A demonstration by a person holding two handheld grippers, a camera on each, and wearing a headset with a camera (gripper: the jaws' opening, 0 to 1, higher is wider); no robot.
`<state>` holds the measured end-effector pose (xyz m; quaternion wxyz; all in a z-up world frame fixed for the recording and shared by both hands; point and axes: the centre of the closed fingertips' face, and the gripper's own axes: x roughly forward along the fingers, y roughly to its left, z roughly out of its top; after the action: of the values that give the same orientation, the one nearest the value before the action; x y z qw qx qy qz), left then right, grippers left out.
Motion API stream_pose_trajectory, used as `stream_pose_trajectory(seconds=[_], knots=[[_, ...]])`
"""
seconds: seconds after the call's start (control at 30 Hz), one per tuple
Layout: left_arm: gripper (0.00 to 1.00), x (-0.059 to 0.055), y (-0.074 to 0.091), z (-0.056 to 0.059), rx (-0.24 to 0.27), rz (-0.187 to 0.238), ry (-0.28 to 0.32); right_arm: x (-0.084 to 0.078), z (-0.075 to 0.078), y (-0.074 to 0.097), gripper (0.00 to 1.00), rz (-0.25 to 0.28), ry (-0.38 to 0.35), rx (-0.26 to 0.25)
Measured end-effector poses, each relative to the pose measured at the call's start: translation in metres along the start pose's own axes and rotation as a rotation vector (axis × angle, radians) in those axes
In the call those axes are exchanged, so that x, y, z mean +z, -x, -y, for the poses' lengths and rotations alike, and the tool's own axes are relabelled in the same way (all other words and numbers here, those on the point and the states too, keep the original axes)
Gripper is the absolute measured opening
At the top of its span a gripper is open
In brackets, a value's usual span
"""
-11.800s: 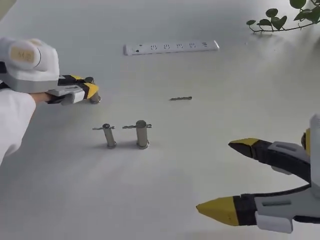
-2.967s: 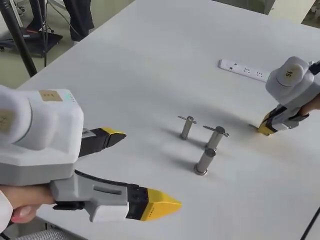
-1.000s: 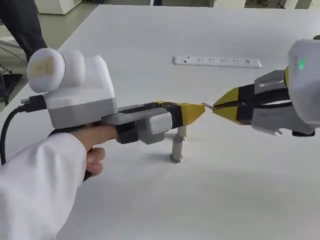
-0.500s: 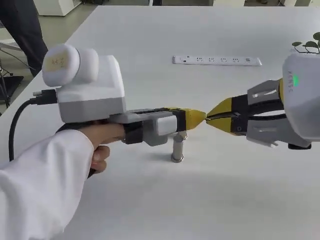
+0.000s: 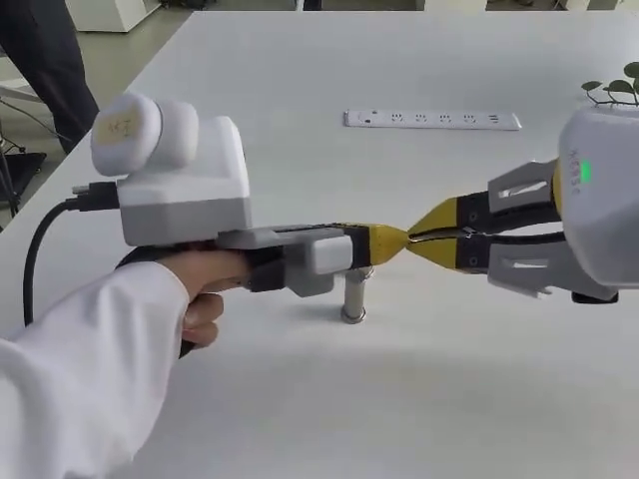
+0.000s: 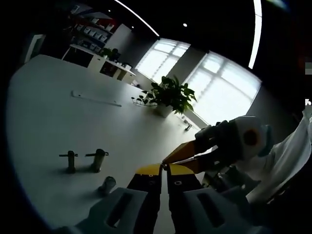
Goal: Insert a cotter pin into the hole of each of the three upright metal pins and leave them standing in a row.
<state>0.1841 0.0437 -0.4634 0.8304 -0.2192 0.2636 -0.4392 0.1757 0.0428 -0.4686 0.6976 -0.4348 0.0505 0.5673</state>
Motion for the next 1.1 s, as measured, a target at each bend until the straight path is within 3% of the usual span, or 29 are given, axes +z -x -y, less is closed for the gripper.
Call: stream_pose_trajectory(seconds=[0.3, 0.5, 0.57, 0.63, 0.83, 1.1], knots=[[0.01, -0.009, 0.003, -0.002, 0.007, -0.050, 0.017, 0.000, -0.005, -0.003, 0.00, -0.015, 0.044, 0.023], [0.01, -0.011, 0.003, -0.002, 0.022, -0.052, 0.005, 0.001, -0.008, -0.002, 0.00, -0.014, 0.047, 0.031], [0.01, -0.010, 0.003, -0.002, 0.024, -0.041, 0.041, 0.001, -0.008, -0.002, 0.00, -0.013, 0.049, 0.028], [0.01, -0.007, 0.003, -0.001, 0.016, -0.025, 0.126, 0.001, -0.007, -0.001, 0.00, -0.011, 0.044, 0.022], [0.00, -0.008, 0.006, -0.003, -0.004, -0.001, 0.208, 0.003, -0.008, -0.001, 0.00, -0.002, 0.033, 0.018], [0.00, -0.018, 0.009, -0.003, 0.022, -0.039, 0.127, 0.005, -0.018, -0.005, 0.00, 0.005, 0.009, 0.058]])
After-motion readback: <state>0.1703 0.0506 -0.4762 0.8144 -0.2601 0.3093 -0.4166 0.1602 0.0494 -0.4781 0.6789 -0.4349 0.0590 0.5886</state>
